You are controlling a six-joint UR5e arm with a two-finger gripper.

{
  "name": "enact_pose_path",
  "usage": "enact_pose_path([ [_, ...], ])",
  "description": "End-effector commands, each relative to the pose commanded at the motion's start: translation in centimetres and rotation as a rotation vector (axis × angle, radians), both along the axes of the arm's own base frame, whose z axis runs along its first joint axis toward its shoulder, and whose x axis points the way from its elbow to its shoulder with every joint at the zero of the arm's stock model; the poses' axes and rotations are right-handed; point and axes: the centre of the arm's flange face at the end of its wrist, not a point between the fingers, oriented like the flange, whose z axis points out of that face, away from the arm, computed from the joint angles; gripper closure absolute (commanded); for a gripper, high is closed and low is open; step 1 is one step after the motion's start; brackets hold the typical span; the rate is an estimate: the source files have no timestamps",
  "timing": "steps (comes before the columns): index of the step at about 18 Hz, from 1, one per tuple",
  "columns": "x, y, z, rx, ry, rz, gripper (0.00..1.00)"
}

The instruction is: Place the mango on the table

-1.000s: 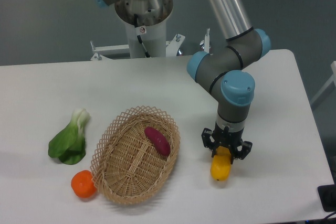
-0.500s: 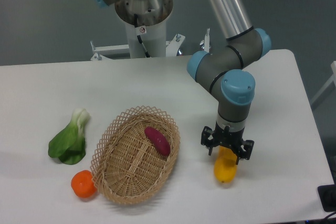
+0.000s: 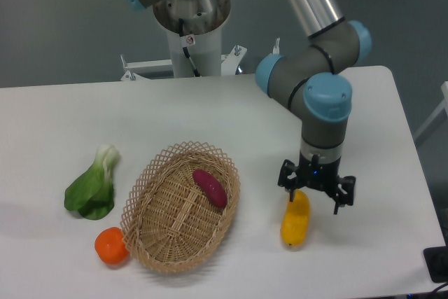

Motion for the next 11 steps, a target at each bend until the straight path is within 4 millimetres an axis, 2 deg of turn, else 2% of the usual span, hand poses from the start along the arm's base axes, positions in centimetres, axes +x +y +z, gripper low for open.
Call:
enact_pose_path([
  [3, -0.3, -0.1, 1.5, -0.043, -0.009, -0.025, 0.00],
  [6, -0.8, -1.7, 2.8, -0.092, -0.008, -0.069, 0.00],
  [11, -1.1, -2.6, 3.7, -0.091, 0.002, -0.068, 0.00],
])
